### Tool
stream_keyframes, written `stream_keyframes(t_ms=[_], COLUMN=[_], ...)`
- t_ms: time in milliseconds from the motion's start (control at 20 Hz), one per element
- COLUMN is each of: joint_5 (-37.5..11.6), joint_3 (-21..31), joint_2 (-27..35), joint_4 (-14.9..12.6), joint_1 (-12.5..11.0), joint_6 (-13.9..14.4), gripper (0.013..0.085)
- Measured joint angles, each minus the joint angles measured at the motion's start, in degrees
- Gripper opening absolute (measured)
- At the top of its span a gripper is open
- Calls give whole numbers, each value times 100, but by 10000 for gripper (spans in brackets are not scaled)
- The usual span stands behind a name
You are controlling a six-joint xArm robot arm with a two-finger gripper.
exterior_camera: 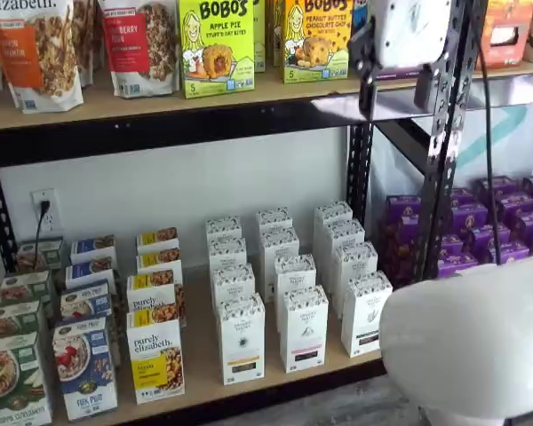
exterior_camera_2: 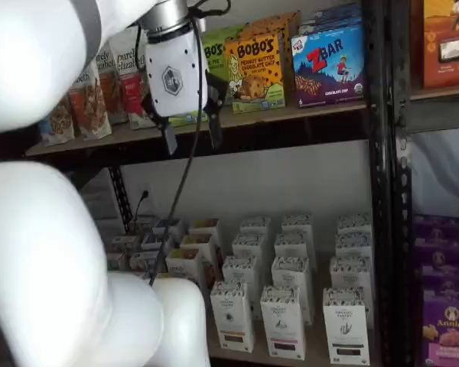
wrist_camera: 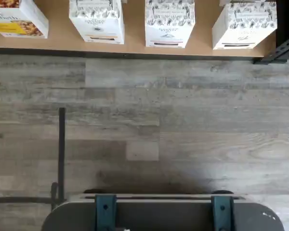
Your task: Pick up the white box with a yellow strip in the middle, on the bottom shelf, the fourth box from the left
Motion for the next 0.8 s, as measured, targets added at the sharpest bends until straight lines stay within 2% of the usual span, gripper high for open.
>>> stream_keyframes(t_ms=[250,450,650,800], joint_5=[-699,-1249,-1527,-1857], joint_3=[611,1061,1344,1582], joint_2=[-24,-16,223,305], joint_4=[-161,-28,-92,53], joint_1=[274,395,692,792], joint_6=[275,412,713,801], gripper=[850,850,850,850])
